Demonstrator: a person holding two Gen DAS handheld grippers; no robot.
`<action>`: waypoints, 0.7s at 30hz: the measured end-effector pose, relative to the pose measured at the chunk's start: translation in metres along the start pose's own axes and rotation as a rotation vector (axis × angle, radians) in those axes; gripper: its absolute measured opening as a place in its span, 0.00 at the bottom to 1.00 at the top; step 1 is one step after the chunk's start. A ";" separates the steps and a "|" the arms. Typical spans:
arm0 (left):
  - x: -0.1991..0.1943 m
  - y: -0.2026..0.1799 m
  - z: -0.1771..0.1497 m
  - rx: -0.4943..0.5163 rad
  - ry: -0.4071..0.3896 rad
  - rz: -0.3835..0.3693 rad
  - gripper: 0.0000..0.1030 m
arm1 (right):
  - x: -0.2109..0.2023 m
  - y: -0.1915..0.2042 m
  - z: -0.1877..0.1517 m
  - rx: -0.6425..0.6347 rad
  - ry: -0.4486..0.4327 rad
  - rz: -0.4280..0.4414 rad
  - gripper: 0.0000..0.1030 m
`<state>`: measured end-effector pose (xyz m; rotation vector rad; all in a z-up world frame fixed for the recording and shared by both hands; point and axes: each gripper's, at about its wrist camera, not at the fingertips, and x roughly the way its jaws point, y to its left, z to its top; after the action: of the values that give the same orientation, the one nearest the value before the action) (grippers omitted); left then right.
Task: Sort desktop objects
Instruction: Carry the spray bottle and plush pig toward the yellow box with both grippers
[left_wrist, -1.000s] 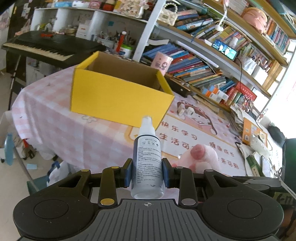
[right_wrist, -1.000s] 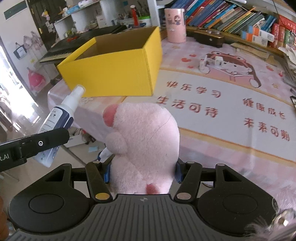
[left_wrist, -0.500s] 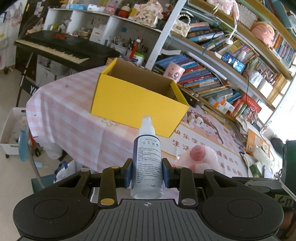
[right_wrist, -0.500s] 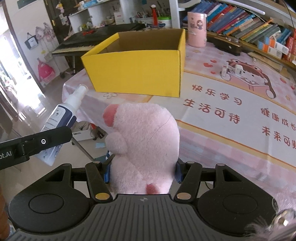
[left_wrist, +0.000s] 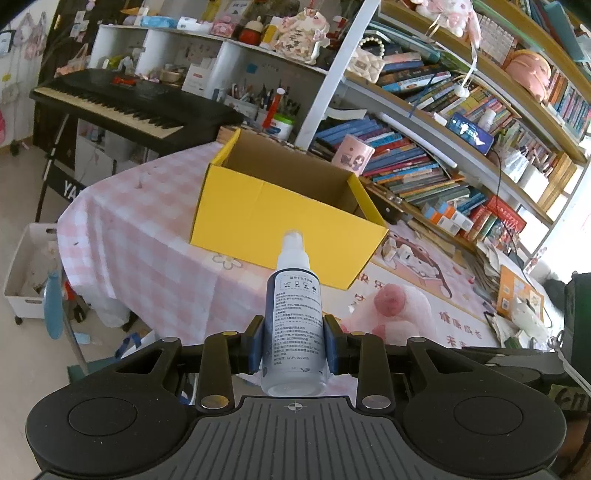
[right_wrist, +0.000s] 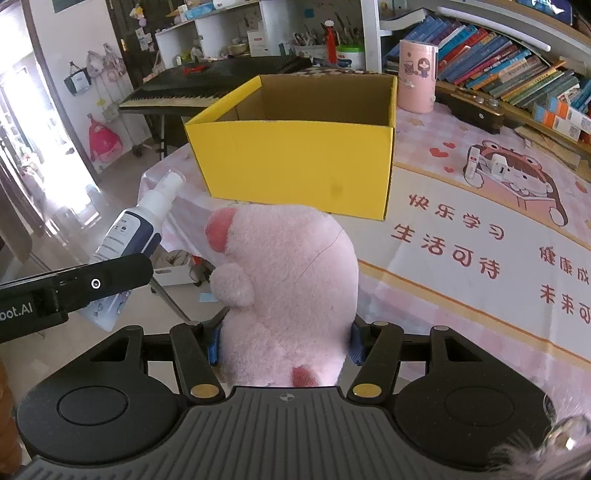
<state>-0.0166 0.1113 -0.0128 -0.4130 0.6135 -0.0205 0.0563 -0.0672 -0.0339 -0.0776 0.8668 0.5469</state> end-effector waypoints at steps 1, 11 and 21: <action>0.001 0.000 0.001 0.000 0.001 -0.001 0.30 | 0.001 0.000 0.001 -0.002 0.001 0.001 0.55; 0.014 0.001 0.014 0.001 -0.013 0.022 0.30 | 0.013 -0.007 0.016 -0.016 -0.003 0.014 0.55; 0.030 -0.008 0.037 0.043 -0.056 0.041 0.30 | 0.022 -0.016 0.047 -0.042 -0.061 0.048 0.55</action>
<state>0.0296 0.1139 0.0006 -0.3579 0.5649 0.0167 0.1087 -0.0583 -0.0219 -0.0784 0.7993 0.6096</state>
